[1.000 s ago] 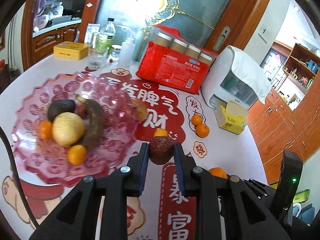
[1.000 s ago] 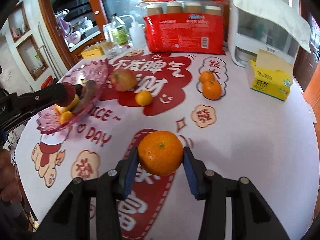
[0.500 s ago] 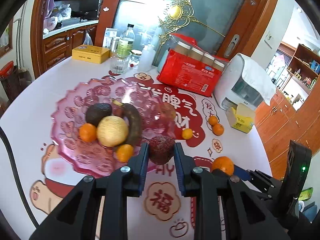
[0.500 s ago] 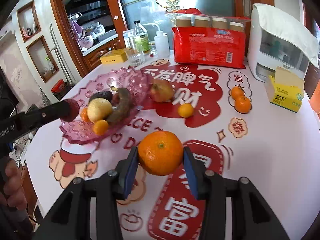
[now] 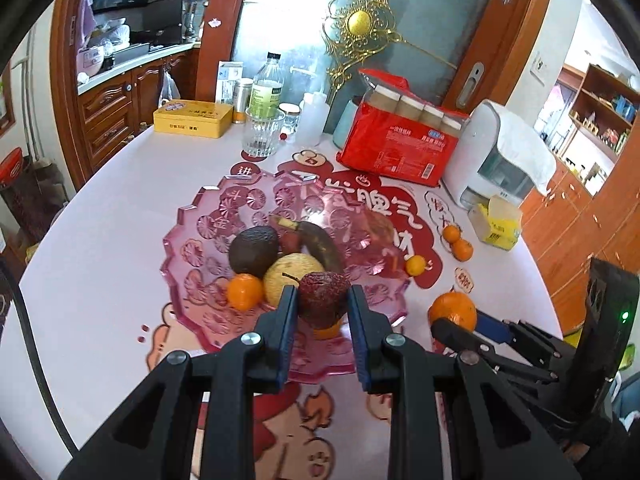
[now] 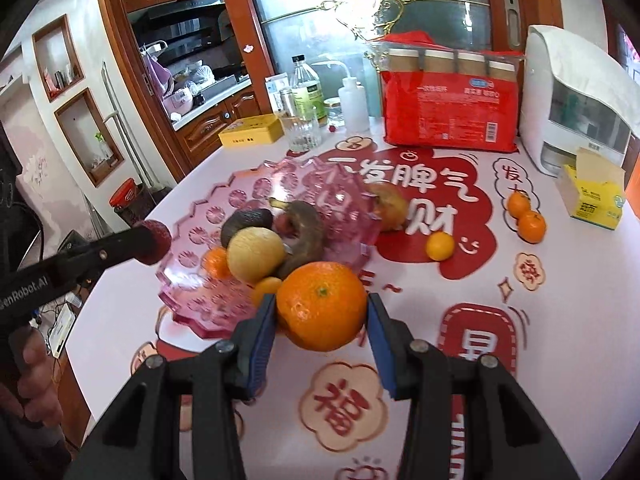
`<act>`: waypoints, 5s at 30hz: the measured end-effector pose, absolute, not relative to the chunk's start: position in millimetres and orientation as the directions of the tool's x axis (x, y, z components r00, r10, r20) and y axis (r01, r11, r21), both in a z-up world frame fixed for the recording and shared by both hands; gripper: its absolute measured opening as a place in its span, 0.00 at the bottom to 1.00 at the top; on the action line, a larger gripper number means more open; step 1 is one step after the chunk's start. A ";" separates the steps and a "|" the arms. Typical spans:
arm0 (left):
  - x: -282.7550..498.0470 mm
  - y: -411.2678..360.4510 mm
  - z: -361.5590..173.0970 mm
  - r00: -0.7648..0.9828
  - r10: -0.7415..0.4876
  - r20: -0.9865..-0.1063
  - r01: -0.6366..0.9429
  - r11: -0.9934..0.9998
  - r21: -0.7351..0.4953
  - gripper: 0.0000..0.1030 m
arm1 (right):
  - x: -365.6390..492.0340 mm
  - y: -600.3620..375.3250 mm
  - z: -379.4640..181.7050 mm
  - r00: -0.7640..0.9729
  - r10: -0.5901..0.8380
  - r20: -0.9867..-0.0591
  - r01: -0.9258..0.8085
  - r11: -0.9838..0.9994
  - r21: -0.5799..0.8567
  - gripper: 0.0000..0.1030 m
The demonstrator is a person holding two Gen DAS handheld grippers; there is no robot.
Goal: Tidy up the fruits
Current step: 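Carry lychee and orange into the pink bowl and open both tools, then withdraw both tools from the bowl toward the remaining oranges, then grasp a small mandarin with the left tool while the right tool grasps an orange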
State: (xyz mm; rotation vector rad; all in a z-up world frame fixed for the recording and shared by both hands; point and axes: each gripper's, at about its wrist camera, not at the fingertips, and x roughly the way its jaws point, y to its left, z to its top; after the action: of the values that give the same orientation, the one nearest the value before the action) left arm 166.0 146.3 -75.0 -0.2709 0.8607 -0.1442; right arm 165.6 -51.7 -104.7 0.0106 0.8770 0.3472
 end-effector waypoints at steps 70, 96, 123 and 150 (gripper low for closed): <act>151.2 -3.4 -80.1 0.384 -0.211 -0.899 0.059 0.977 -0.205 0.74 | 133.3 -204.1 -105.0 0.523 0.226 -0.822 -0.120 0.974 0.192 0.52; 267.1 -84.6 -110.3 0.295 -0.132 -0.946 -0.212 0.957 -0.199 0.74 | 253.5 -314.4 -86.0 0.559 0.193 -0.806 -0.227 0.971 0.075 0.52; 364.5 -91.4 -196.5 0.257 -0.075 -0.963 -0.375 0.911 -0.171 0.65 | 353.0 -279.3 -184.1 0.523 0.268 -0.809 -0.348 0.934 0.084 0.52; 382.9 -85.5 -217.0 0.260 -0.100 -0.960 -0.333 0.924 -0.187 0.32 | 363.1 -268.0 -206.4 0.510 0.234 -0.828 -0.345 0.937 0.052 0.43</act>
State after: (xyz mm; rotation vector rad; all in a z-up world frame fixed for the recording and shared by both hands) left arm 382.9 -85.5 -217.0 -0.3889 1.3078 0.1631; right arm 363.1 -268.0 -206.4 -0.1249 0.9753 0.3495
